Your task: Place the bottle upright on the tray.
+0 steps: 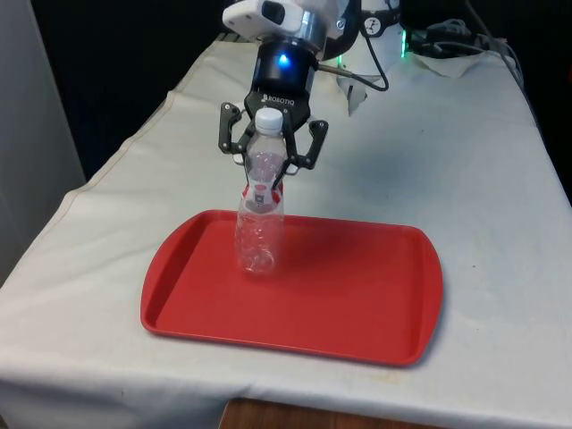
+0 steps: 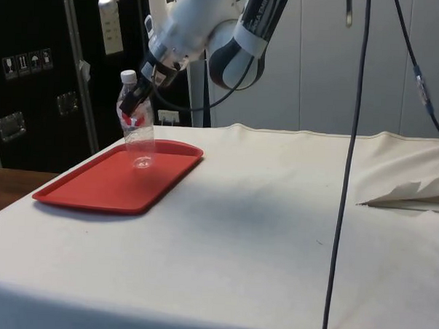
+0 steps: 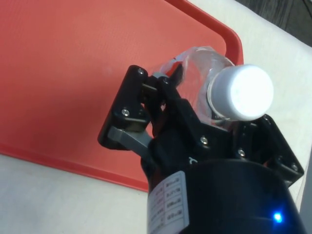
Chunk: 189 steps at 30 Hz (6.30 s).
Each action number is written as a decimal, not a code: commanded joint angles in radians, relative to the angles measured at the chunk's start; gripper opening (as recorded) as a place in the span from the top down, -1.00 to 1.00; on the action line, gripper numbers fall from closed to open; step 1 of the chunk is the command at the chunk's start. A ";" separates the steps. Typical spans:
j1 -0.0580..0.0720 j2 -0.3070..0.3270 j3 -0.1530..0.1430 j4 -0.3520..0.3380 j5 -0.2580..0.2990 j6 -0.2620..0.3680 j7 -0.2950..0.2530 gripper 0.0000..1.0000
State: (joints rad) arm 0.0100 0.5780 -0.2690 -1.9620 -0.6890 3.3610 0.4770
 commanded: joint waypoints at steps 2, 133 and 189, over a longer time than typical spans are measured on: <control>0.000 0.001 0.000 0.001 0.000 0.000 0.001 0.74; 0.002 -0.036 0.006 0.053 -0.002 -0.052 0.106 -1.00; 0.029 -0.160 0.011 0.145 0.007 -0.318 0.005 -1.00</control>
State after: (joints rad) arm 0.0450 0.4230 -0.2710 -1.8070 -0.6890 3.0500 0.4920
